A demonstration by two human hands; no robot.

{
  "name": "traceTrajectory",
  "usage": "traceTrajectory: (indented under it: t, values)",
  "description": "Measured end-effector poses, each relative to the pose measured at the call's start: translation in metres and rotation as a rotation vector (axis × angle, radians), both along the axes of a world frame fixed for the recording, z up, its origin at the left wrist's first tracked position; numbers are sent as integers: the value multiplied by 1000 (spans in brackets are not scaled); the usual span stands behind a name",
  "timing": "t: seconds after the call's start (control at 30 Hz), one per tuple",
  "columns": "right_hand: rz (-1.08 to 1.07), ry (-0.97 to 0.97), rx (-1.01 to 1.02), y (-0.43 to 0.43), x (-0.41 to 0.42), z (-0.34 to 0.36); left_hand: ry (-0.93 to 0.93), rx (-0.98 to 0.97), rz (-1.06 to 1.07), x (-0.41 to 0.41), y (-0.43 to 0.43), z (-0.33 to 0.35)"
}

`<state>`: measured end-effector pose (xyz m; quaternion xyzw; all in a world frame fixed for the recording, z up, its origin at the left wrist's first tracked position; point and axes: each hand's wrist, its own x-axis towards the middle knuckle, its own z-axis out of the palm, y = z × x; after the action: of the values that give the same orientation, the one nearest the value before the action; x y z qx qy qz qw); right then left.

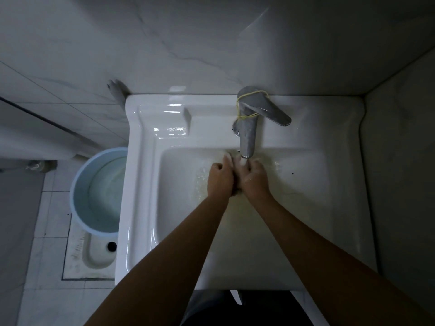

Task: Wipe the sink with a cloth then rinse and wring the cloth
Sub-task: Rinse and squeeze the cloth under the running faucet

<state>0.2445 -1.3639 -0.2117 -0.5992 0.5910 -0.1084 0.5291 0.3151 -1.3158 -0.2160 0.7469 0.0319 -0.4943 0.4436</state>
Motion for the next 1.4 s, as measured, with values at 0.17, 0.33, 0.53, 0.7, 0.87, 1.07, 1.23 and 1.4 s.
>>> traceTrajectory:
  t: [0.17,0.33,0.53,0.7,0.87,1.07,1.23,1.4]
  values:
    - [169,-157,-64,4,-24,4,303,-74,92,16,1,11]
    - [-37,-139,73,5,-17,-4,158,-138,150,-4,-4,13]
    - [41,-5,58,5,-1,-4,-398,-62,-74,-13,1,-1]
    - [-125,0,81,0,3,-3,-445,-60,-169,-11,4,-9]
    - [-212,-95,134,-6,2,-1,-431,-86,-132,-14,-6,-6]
    - [-88,23,213,-15,12,3,-299,-66,109,1,-17,-5]
    - [-122,0,138,-16,11,3,-160,-76,42,1,-14,-3]
    - [-246,-56,162,-5,16,1,-545,-17,-288,-6,-15,-4]
